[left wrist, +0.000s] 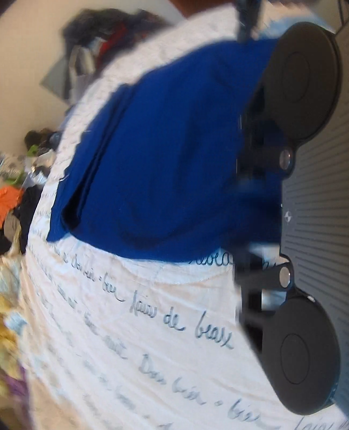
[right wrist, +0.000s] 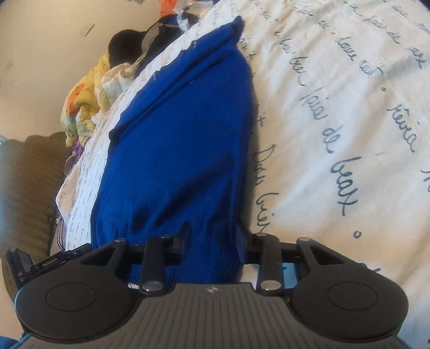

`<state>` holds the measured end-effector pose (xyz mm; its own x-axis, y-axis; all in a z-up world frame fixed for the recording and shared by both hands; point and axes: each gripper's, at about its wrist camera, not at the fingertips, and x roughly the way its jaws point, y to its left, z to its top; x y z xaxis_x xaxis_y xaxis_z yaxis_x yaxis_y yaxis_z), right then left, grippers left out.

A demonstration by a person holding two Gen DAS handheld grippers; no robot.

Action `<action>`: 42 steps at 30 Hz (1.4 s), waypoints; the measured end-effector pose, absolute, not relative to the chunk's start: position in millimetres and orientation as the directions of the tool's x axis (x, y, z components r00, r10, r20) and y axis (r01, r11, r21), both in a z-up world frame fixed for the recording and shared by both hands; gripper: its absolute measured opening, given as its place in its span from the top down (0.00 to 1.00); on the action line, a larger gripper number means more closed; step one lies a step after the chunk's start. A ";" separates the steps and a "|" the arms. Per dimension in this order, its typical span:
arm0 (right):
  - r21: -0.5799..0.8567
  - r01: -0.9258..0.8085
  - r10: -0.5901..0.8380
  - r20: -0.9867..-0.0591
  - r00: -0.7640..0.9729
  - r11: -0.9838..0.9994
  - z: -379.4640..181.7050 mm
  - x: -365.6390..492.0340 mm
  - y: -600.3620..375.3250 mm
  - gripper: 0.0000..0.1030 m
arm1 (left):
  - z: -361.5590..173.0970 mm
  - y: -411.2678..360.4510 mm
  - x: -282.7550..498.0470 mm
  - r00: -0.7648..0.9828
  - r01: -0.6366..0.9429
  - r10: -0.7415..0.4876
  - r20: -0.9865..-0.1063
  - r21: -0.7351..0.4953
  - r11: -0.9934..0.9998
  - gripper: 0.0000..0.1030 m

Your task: Fold small clothes

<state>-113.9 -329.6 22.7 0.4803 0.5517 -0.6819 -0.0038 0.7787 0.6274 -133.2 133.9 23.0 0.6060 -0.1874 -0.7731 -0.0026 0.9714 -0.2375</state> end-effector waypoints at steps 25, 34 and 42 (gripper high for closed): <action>0.820 0.131 0.739 -0.562 0.371 0.558 -0.3 -134.7 -344.3 0.56 | -3.4 185.6 -144.1 0.482 -0.179 -0.616 -0.623 -0.758 0.627 0.33; 0.873 0.197 0.762 -0.486 0.428 0.446 -14.3 -135.2 -356.7 0.51 | -9.8 178.4 -133.9 0.455 -0.185 -0.601 -0.657 -0.730 0.658 0.92; 0.684 0.026 0.598 -0.656 0.461 0.729 43.2 -141.1 -349.6 0.95 | 31.0 167.7 -148.5 0.469 -0.057 -0.529 -0.707 -0.622 0.781 0.94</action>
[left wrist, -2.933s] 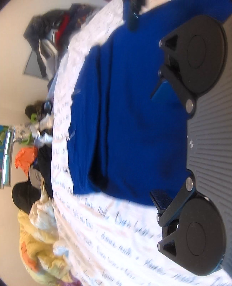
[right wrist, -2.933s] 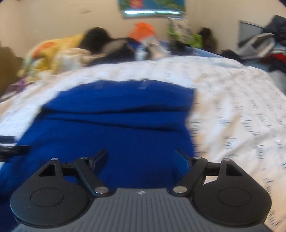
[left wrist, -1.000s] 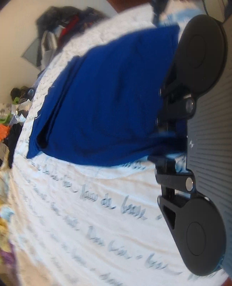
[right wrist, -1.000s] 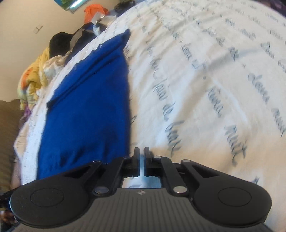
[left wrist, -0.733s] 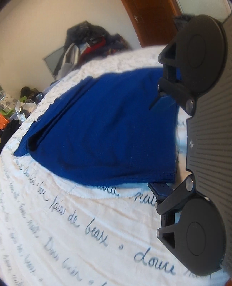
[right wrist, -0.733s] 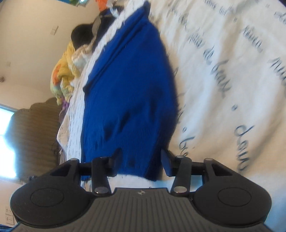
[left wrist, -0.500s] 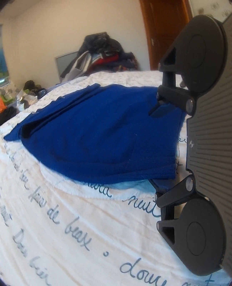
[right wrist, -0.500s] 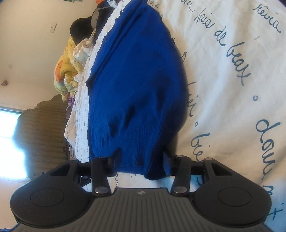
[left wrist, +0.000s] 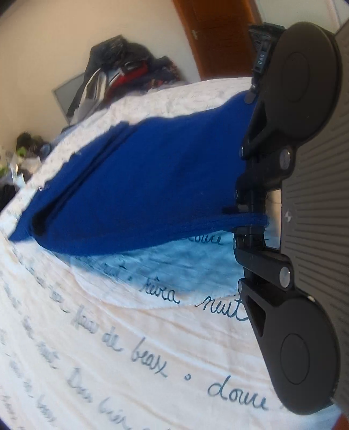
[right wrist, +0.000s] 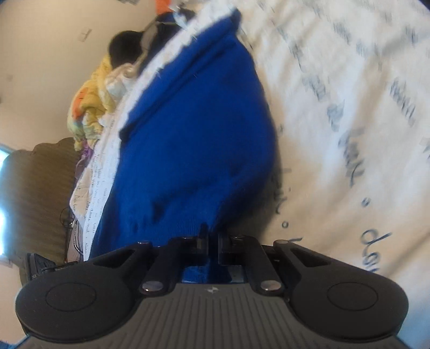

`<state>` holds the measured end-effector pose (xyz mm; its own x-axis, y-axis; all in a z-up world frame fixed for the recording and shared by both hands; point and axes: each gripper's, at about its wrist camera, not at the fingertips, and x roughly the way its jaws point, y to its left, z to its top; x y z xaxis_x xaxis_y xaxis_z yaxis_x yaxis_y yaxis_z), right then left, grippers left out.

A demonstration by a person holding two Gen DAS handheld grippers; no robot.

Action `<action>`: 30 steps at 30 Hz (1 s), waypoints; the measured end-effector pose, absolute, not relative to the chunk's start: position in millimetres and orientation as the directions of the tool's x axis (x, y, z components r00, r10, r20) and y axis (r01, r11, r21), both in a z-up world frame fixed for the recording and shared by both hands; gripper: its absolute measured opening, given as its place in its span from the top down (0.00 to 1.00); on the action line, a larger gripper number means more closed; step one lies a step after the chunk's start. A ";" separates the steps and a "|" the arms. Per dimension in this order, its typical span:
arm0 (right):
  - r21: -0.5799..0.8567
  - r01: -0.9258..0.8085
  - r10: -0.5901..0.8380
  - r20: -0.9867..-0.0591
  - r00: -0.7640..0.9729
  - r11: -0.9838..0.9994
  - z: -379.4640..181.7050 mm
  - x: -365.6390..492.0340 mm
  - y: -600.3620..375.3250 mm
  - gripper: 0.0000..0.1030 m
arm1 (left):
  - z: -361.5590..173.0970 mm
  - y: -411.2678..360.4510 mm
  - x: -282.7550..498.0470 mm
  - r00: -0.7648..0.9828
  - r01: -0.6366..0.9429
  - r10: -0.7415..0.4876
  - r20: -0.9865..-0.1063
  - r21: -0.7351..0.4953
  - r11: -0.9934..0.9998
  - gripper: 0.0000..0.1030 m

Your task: Fold small clothes

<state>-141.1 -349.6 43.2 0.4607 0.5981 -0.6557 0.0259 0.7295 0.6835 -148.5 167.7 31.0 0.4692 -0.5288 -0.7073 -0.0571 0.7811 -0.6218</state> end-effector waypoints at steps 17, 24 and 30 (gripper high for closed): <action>0.370 -0.034 0.288 -0.660 0.694 0.928 93.7 -117.0 -319.4 0.48 | 75.8 127.9 -116.5 0.708 0.058 -0.229 -0.668 -0.268 0.962 0.17; 0.321 -0.117 0.309 -0.655 0.690 0.940 49.0 13.8 -216.0 0.37 | 17.7 33.4 -9.6 0.704 0.044 -0.128 -0.699 -0.137 0.990 0.44; 0.035 -0.103 0.101 -0.654 0.749 0.994 17.5 17.0 -173.8 0.26 | 1.1 28.6 -21.6 0.764 0.023 -0.024 -0.645 -0.010 1.000 0.00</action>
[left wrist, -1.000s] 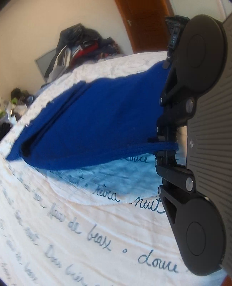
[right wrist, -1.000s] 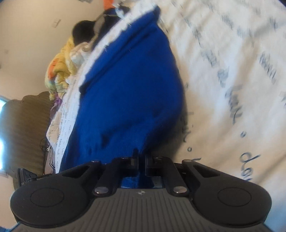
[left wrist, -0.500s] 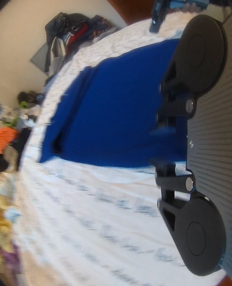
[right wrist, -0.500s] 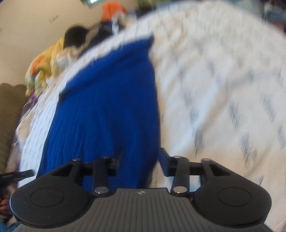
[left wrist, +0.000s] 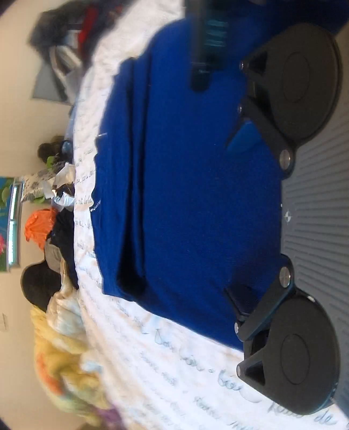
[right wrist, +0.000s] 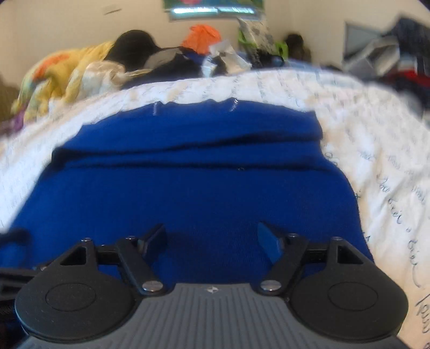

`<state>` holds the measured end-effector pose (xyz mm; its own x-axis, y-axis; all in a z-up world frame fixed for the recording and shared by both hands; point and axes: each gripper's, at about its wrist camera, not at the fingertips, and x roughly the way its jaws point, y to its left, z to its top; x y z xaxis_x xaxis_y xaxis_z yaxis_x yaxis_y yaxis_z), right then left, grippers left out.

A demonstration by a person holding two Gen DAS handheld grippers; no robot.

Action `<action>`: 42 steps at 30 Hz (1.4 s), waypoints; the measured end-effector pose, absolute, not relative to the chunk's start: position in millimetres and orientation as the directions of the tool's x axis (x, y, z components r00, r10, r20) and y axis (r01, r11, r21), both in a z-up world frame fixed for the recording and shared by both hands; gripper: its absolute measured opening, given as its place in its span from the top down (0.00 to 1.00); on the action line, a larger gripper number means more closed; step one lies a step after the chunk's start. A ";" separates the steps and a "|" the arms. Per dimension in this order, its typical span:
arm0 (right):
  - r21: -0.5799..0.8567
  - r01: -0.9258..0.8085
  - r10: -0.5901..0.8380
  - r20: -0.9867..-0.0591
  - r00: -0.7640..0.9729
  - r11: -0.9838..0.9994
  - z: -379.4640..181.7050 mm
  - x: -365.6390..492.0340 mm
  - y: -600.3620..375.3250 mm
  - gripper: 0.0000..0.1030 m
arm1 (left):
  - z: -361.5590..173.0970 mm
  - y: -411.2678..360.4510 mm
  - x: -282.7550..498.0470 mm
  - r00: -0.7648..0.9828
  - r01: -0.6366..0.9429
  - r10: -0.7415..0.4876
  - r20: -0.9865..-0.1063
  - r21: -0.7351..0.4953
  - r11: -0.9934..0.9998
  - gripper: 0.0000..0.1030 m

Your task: Fold small clothes

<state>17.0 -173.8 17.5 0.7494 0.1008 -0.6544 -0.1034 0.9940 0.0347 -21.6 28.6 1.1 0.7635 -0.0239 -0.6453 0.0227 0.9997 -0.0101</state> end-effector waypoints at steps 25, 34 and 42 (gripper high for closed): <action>0.016 -0.083 0.073 -0.649 0.757 0.996 6.3 -21.6 -178.4 0.00 | -0.2 22.3 -12.8 0.764 0.022 -0.012 -0.645 0.007 1.000 0.00; 0.016 -0.082 0.073 -0.649 0.757 0.996 6.1 -21.3 -178.4 0.00 | -0.3 21.9 -12.7 0.764 0.021 -0.011 -0.645 0.007 1.000 0.00; 0.016 -0.082 0.073 -0.649 0.757 0.996 5.9 -21.1 -178.6 0.00 | -0.4 21.9 -12.5 0.764 0.021 -0.011 -0.645 0.008 1.000 0.00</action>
